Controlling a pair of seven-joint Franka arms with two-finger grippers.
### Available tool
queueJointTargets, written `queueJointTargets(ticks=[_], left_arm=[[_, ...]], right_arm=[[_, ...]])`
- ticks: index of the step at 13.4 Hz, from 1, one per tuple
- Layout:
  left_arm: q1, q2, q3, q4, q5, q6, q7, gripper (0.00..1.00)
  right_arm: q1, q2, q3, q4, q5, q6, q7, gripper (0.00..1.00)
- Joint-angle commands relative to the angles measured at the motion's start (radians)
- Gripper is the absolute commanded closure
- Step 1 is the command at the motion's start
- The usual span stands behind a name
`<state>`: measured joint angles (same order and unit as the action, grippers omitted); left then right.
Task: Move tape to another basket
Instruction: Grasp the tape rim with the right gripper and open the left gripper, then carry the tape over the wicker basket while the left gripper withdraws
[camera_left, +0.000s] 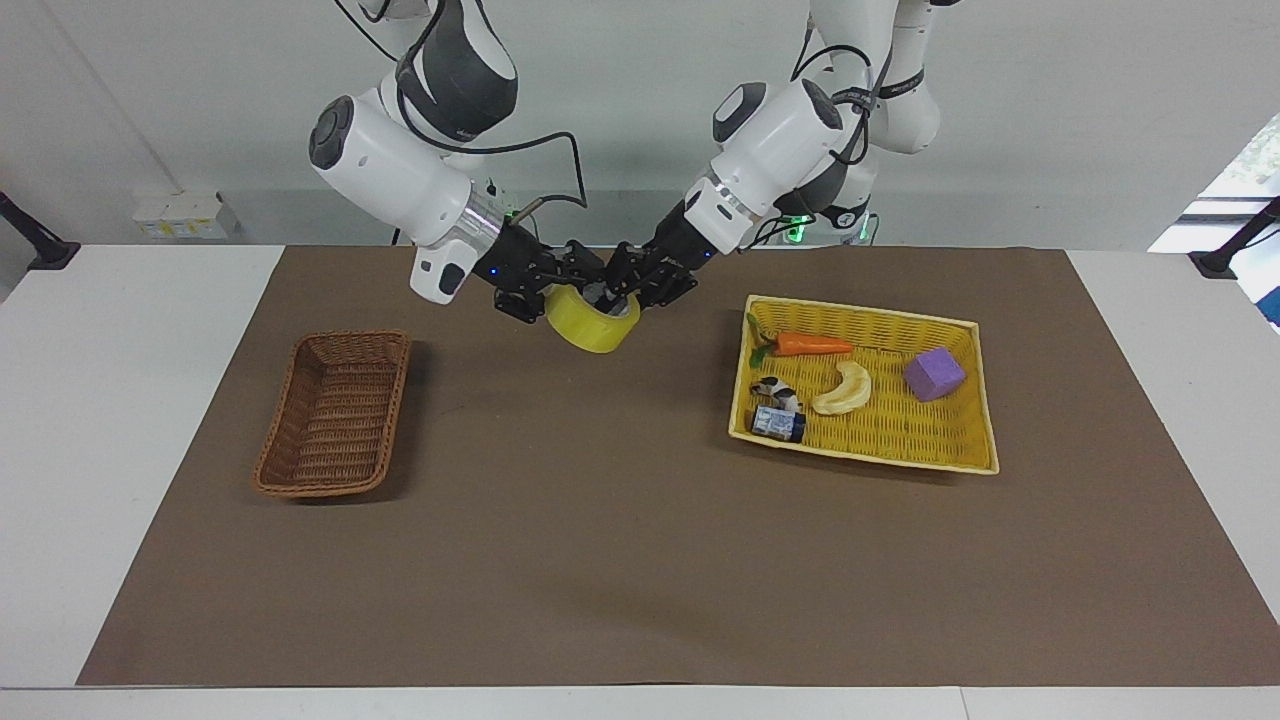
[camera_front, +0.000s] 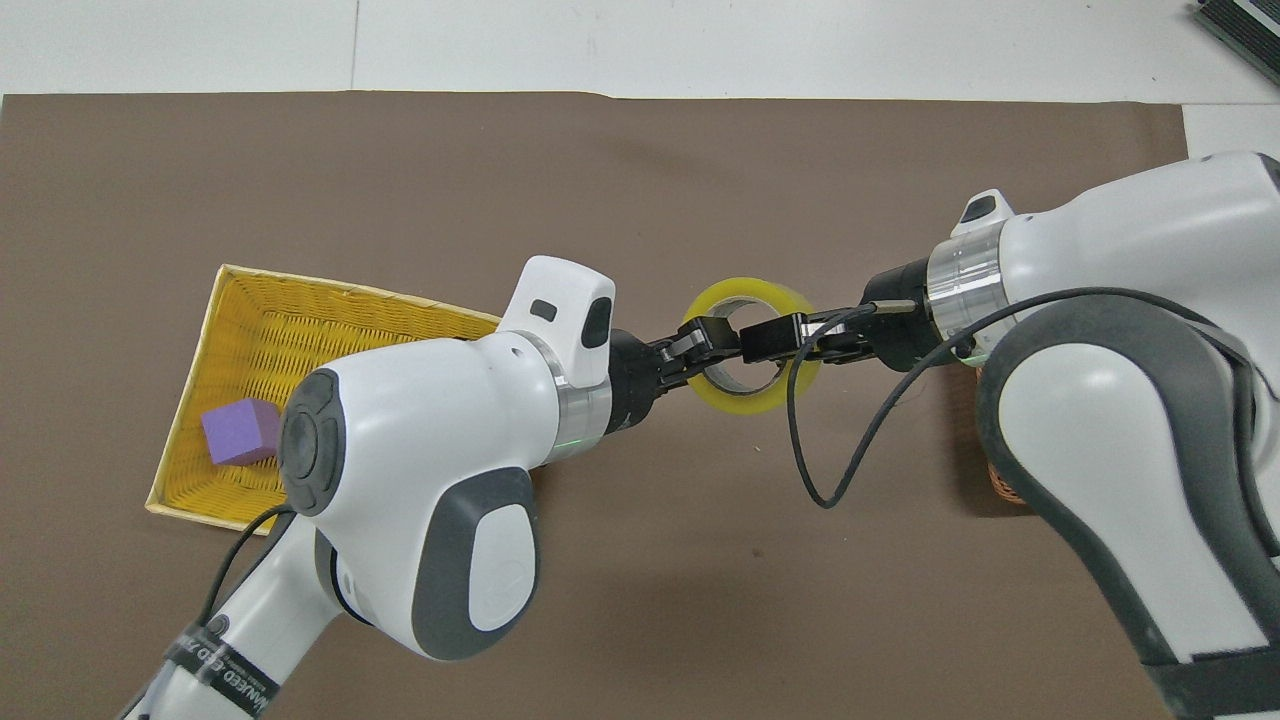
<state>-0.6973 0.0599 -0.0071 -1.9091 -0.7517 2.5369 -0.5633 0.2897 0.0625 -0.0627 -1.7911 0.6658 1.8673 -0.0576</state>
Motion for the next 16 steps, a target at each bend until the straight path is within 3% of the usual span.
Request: queueJointTargets(ticks=[1, 5, 8, 11, 16], left_arm=[[0.071, -0.057, 0.021, 0.001, 0.015, -0.117, 0.009, 0.0], [0.194, -0.058, 0.024, 0.051, 0.159, -0.331, 0.016, 0.0], [0.31, -0.045, 0.024, 0.1, 0.296, -0.488, 0.042, 0.0], [0.419, -0.049, 0.024, 0.116, 0.408, -0.564, 0.149, 0.0], [0.55, -0.057, 0.026, 0.156, 0.639, -0.658, 0.313, 0.0]], right_arm=[[-0.018, -0.001, 0.009, 0.002, 0.014, 0.009, 0.013, 1.0], [-0.087, -0.01, 0.001, 0.002, 0.017, -0.016, -0.005, 1.0], [-0.205, -0.015, 0.0, -0.004, 0.012, -0.053, -0.048, 1.0], [-0.308, -0.012, -0.002, -0.011, -0.056, -0.05, -0.053, 1.0], [-0.475, 0.075, -0.002, -0.028, -0.089, -0.02, -0.198, 1.0]])
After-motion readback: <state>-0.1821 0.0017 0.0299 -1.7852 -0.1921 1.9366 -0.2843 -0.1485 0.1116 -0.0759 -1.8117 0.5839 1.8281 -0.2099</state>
